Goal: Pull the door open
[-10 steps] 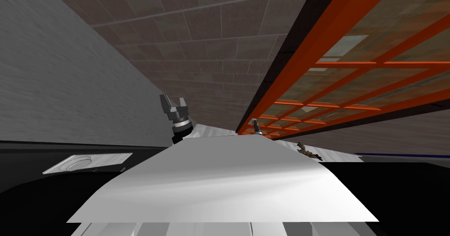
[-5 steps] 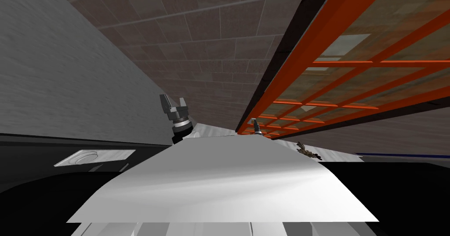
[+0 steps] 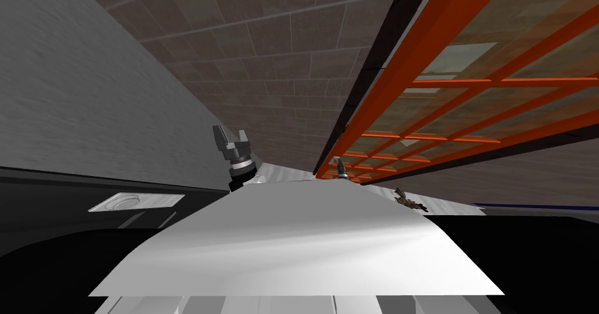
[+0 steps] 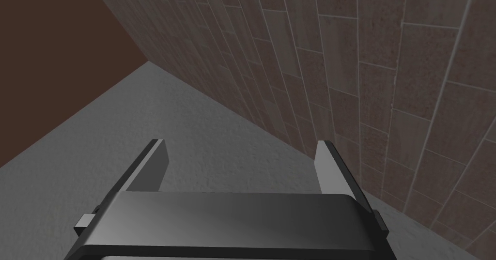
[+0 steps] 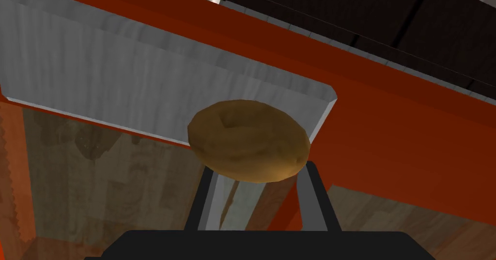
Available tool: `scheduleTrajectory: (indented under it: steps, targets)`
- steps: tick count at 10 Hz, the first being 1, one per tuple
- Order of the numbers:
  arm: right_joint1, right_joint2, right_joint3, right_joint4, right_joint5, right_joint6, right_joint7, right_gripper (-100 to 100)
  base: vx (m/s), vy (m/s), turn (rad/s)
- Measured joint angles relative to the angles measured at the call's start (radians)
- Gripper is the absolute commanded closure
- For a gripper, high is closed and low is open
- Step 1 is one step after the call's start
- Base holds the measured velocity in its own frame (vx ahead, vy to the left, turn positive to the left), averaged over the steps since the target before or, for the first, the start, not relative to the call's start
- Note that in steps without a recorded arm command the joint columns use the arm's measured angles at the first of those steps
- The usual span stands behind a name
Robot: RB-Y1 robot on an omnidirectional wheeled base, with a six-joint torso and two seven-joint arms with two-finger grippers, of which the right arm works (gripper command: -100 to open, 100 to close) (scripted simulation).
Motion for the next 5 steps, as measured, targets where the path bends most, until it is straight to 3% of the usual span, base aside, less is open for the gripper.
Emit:
scheduleTrajectory:
  steps: [3, 5]
  targets:
    - [-0.019, -0.01, 0.026, 0.017, -0.036, 0.01, -0.074, 100, -0.046, -0.015, 0.02]
    - [-0.039, -0.017, 0.041, 0.055, -0.058, -0.008, -0.119, 100, -0.039, -0.013, 0.03]
